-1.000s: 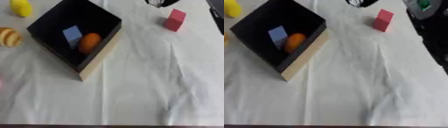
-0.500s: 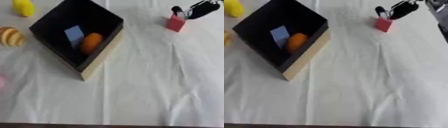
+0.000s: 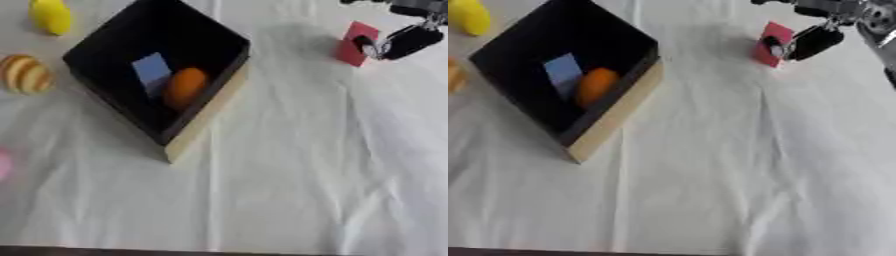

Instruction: Pick up objects on the table and place them in the box.

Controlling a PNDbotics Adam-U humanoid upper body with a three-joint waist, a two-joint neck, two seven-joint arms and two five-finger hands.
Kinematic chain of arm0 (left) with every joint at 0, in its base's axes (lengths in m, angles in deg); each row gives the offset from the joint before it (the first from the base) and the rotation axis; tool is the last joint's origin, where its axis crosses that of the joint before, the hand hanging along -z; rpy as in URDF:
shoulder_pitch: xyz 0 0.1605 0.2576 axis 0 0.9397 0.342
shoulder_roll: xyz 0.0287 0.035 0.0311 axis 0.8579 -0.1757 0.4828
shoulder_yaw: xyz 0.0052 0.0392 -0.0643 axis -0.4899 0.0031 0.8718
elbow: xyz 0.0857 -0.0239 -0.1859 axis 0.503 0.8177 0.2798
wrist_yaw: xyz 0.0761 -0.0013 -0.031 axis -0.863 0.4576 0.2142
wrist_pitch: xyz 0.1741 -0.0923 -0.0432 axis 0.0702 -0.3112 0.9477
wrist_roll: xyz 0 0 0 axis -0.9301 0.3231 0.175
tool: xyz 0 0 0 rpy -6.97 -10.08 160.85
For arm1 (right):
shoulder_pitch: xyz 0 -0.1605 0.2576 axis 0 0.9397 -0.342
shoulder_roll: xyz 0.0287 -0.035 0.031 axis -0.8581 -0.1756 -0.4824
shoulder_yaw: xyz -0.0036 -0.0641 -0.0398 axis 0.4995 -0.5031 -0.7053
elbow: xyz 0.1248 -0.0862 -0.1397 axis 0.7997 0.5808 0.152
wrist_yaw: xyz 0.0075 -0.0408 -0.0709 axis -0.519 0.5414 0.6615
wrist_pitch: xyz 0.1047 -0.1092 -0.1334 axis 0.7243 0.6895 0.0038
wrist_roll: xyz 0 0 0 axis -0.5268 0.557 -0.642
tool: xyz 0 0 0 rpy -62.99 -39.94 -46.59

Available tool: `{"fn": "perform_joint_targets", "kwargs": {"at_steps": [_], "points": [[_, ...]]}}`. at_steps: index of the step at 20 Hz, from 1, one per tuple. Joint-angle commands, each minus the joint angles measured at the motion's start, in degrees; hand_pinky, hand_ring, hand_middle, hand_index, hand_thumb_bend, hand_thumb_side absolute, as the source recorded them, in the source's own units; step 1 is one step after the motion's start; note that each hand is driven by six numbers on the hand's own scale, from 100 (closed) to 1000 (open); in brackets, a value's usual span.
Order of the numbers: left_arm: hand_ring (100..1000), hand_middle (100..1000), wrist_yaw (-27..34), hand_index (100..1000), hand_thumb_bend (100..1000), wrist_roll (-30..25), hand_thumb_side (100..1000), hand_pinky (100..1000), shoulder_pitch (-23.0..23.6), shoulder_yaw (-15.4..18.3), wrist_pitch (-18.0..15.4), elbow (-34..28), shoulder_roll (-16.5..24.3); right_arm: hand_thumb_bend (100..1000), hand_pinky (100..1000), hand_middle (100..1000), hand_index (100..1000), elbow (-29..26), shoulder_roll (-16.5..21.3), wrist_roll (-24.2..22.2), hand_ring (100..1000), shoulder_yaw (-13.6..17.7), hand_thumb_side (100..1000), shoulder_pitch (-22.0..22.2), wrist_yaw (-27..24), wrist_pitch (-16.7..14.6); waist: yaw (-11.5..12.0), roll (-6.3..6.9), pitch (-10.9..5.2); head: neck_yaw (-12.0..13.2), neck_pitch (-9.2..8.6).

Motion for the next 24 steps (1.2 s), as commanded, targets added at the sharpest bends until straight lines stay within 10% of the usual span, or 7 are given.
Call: {"fn": "perform_joint_targets", "kwargs": {"at_steps": [1,8,24], "points": [[755,654,-0.1,811,100,-0.1,644,707,-0.5,0.3,0.0,-0.9,1.5,100,964,946,1000,0.5,2.2,0.3,1000,0.4,327,-0.4,1.5,1.6,0.0,-0.61,-10.14,0.0,-0.92],[756,656,0.1,811,100,-0.3,644,707,-0.5,0.1,0.0,-0.9,1.5,100,968,946,1000,2.3,1.8,1.0,1000,0.7,342,-0.2,3.3,3.4,-0.1,-0.52,-9.89,0.0,-0.94],[759,658,0.3,810,100,-0.6,644,706,-0.4,0.1,0.1,-0.9,1.3,100,1000,907,1000,3.3,1.1,0.2,1000,1.1,697,0.2,-0.5,7.6,-0.4,-0.53,-9.68,0.1,-1.01]]}}
